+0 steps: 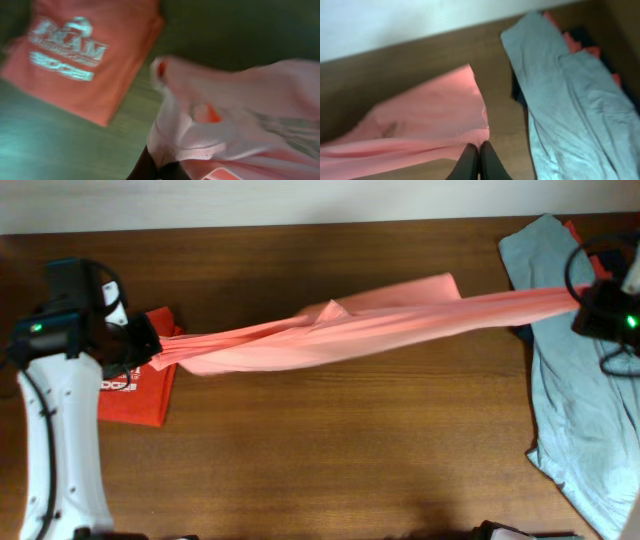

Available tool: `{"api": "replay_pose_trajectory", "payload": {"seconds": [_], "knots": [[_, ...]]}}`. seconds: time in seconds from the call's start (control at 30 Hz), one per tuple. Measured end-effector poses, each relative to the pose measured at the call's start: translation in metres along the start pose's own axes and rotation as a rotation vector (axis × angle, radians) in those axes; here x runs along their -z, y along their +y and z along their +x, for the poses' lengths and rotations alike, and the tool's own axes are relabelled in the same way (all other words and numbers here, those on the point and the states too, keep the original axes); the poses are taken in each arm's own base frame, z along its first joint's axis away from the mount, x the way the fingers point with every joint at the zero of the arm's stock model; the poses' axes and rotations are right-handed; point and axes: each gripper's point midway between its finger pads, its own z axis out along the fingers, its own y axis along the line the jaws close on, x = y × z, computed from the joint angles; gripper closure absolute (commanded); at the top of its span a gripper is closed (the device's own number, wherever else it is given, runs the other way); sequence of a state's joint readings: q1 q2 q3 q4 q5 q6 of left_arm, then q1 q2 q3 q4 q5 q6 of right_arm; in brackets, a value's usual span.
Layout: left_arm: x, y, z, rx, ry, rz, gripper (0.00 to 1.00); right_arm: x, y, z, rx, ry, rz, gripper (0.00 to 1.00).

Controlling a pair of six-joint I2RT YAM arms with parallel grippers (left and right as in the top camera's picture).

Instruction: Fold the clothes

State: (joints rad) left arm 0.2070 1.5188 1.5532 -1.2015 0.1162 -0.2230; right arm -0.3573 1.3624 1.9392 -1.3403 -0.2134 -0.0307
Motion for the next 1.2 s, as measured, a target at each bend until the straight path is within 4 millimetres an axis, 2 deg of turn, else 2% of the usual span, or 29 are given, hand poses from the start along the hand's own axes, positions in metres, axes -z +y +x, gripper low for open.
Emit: {"api": "replay_pose_trajectory", "payload": {"seconds": [0.1, 0.23, 0.33, 0.43, 0.53, 0.63, 0.73, 0.8, 0.83, 0.93, 1.0, 1.1, 1.13, 1.2], "knots": [[0.019, -0.011, 0.001, -0.012, -0.034, 0.107, 1.00, 0.035, 0.007, -0.001, 0.017, -0.089, 0.003, 0.96], [0.059, -0.026, 0.002, -0.075, -0.136, 0.193, 1.00, 0.071, 0.015, -0.001, 0.037, -0.189, 0.006, 0.96], [0.099, -0.036, 0.000, -0.124, -0.269, 0.236, 1.00, 0.086, 0.018, -0.003, 0.047, -0.238, 0.007, 0.96], [0.128, -0.041, 0.002, -0.156, -0.358, 0.259, 1.00, 0.085, 0.018, -0.003, 0.047, -0.237, 0.006, 0.96], [0.138, -0.043, 0.003, -0.166, -0.385, 0.268, 1.00, 0.068, 0.017, -0.005, 0.040, -0.195, -0.007, 0.96], [0.125, -0.043, -0.002, -0.162, -0.351, 0.266, 1.00, 0.035, 0.012, -0.008, 0.022, -0.116, -0.022, 0.96], [0.093, -0.043, -0.022, -0.151, -0.300, 0.260, 1.00, -0.014, 0.004, -0.009, -0.004, -0.006, -0.041, 0.96], [0.070, -0.047, -0.039, -0.155, -0.285, 0.264, 1.00, -0.056, -0.001, -0.012, -0.021, 0.057, -0.074, 0.96], [0.052, -0.051, -0.053, -0.164, -0.285, 0.269, 1.00, -0.077, -0.001, -0.015, -0.027, 0.077, -0.098, 0.96], [0.021, -0.069, -0.084, -0.203, -0.327, 0.297, 1.00, -0.121, 0.001, -0.023, -0.038, 0.093, -0.171, 0.96], [0.001, -0.082, -0.101, -0.231, -0.355, 0.324, 1.00, -0.143, 0.003, -0.030, -0.052, 0.083, -0.213, 0.96], [-0.012, -0.095, -0.114, -0.253, -0.371, 0.354, 1.00, -0.151, 0.006, -0.040, -0.066, 0.051, -0.248, 0.96], [-0.010, -0.098, -0.120, -0.257, -0.385, 0.359, 1.00, -0.147, 0.008, -0.047, -0.067, 0.032, -0.257, 0.96], [0.011, -0.104, -0.137, -0.269, -0.446, 0.366, 1.00, -0.133, 0.012, -0.065, -0.054, -0.023, -0.266, 0.96]]}}
